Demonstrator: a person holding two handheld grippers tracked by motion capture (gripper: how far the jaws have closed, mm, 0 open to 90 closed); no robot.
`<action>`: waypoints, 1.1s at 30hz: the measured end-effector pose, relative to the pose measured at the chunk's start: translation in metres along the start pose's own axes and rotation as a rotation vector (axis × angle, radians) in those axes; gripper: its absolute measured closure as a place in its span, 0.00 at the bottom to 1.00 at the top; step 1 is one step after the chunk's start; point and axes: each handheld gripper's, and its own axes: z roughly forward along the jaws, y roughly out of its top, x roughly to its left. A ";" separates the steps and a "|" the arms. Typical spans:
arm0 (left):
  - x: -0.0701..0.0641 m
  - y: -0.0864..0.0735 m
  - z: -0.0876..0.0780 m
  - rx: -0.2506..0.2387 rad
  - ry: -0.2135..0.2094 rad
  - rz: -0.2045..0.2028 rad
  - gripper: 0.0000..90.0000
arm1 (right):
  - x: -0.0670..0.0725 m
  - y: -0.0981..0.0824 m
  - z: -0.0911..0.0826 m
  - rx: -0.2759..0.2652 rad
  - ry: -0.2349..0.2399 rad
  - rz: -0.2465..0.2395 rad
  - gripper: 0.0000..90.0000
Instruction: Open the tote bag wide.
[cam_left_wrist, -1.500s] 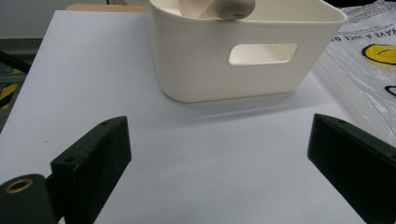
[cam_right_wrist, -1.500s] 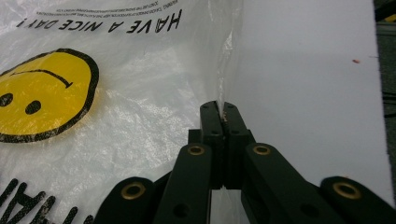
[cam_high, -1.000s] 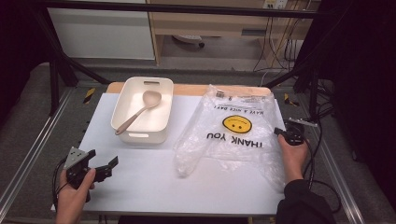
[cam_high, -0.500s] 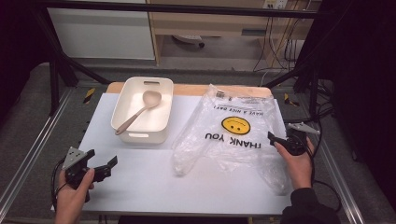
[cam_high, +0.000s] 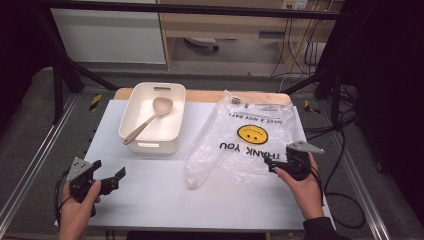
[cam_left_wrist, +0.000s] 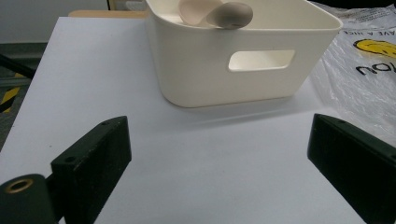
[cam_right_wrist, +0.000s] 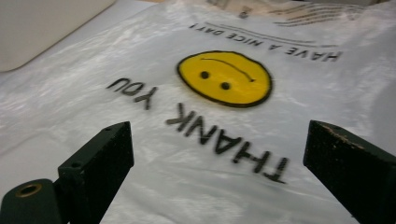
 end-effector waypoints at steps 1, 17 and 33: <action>0.000 0.000 0.000 0.000 0.001 0.001 0.07 | 0.007 0.000 0.001 0.007 0.012 -0.012 0.10; 0.000 0.000 0.001 0.011 0.002 0.002 0.07 | 0.104 0.003 0.034 0.081 0.209 -0.187 0.09; 0.001 -0.001 0.001 0.025 0.008 0.003 0.07 | 0.161 0.003 0.059 0.123 0.344 -0.293 0.10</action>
